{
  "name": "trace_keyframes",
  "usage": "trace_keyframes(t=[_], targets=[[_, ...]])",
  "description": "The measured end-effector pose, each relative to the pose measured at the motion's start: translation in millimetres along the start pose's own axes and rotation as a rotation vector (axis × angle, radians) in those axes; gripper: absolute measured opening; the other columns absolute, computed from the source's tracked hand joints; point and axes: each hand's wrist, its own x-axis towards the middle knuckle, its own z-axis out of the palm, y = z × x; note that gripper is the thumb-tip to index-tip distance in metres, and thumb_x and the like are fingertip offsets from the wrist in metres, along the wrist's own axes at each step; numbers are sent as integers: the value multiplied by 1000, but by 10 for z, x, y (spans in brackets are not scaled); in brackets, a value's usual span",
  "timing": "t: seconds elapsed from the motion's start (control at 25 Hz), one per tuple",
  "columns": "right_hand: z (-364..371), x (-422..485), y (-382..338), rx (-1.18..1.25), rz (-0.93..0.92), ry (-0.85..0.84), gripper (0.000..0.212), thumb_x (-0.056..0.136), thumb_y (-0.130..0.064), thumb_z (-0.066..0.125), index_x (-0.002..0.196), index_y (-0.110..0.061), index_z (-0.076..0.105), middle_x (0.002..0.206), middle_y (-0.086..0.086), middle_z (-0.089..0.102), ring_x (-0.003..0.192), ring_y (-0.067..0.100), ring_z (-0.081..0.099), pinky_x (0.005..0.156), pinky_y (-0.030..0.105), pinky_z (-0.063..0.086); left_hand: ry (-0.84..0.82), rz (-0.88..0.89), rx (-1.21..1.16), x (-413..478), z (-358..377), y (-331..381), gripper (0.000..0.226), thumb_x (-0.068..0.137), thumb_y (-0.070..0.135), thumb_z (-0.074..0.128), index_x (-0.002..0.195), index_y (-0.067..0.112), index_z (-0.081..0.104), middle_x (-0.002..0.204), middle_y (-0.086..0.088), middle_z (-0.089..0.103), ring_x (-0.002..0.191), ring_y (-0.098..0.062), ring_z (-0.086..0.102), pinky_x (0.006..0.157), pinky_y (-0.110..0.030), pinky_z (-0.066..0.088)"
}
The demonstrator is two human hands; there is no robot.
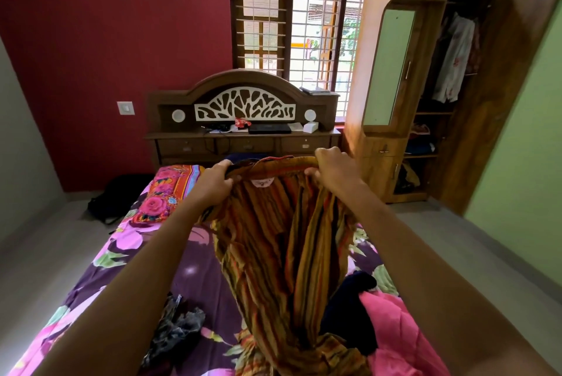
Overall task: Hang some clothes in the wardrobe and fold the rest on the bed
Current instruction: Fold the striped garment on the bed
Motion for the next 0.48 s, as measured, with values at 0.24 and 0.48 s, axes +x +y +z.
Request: trace_keyframes(t=[0.24, 0.48], targets=[[-418, -122, -51, 1060, 276, -537, 40, 79, -18, 74, 112, 3, 64, 86, 8, 68, 71, 15, 66, 64, 25, 58, -278, -278, -769, -86, -320, 238, 48, 66, 39, 73, 103, 9, 67, 90, -10, 70, 70, -15, 69, 65, -26, 58], [-469, -102, -418, 1105, 336, -417, 26, 87, -9, 64, 105, -13, 46, 85, 6, 56, 66, 12, 60, 53, 24, 53, -233, -157, -463, -96, -245, 619, 32, 81, 21, 72, 110, 11, 64, 100, -11, 66, 94, -23, 65, 85, -37, 53]])
